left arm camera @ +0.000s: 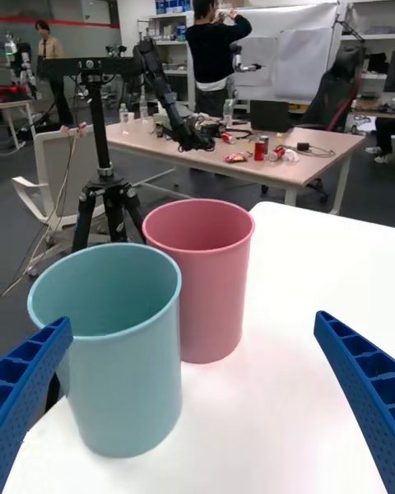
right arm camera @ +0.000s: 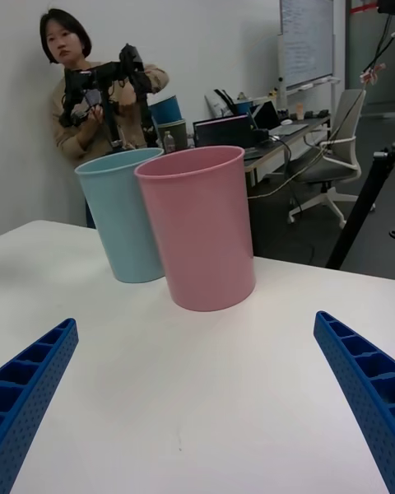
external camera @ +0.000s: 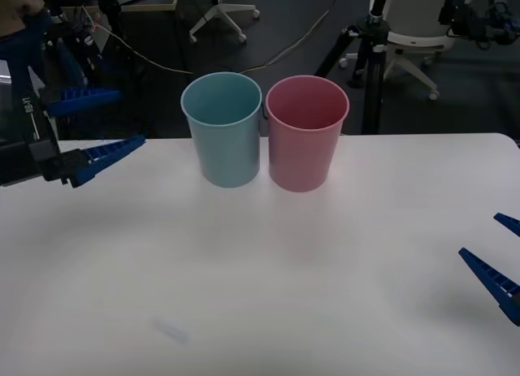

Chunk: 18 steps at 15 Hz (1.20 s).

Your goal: Grasp the object on the table and drop it into the matching bin: aluminum can to the light blue bin, PET bottle to the pink bin.

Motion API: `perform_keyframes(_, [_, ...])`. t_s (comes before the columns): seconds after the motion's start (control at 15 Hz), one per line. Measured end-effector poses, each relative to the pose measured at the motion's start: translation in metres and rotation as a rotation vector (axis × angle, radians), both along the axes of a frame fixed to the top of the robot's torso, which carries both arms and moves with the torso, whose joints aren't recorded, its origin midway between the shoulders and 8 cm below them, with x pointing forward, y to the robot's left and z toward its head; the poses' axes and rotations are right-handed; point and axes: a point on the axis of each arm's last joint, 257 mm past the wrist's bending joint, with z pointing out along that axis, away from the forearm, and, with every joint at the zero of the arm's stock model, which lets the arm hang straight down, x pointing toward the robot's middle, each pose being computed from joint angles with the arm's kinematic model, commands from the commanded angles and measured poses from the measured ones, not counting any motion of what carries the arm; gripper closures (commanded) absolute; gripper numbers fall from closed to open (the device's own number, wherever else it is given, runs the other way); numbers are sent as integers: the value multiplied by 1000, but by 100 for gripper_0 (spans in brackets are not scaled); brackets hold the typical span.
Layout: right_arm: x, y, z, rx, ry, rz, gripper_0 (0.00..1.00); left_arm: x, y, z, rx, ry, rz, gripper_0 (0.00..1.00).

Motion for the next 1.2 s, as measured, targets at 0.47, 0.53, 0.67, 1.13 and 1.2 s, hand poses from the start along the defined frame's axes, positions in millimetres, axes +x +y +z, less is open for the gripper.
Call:
perform_keyframes(0.47, [0, 0, 0, 0, 0, 0, 0, -41, 32, -46, -30, 45, 91, 0])
perform_keyframes(0.53, [0, 0, 0, 0, 0, 0, 0, -47, 35, -50, -27, 44, 105, 0])
perform_keyframes(0.67, [0, 0, 0, 0, 0, 0, 0, -60, 38, -62, -19, 54, 122, 0])
perform_keyframes(1.13, [0, 0, 0, 0, 0, 0, 0, -107, 43, -102, -72, 112, 135, 0])
perform_keyframes(1.2, [0, 0, 0, 0, 0, 0, 0, -114, 46, -107, -67, 122, 136, 0])
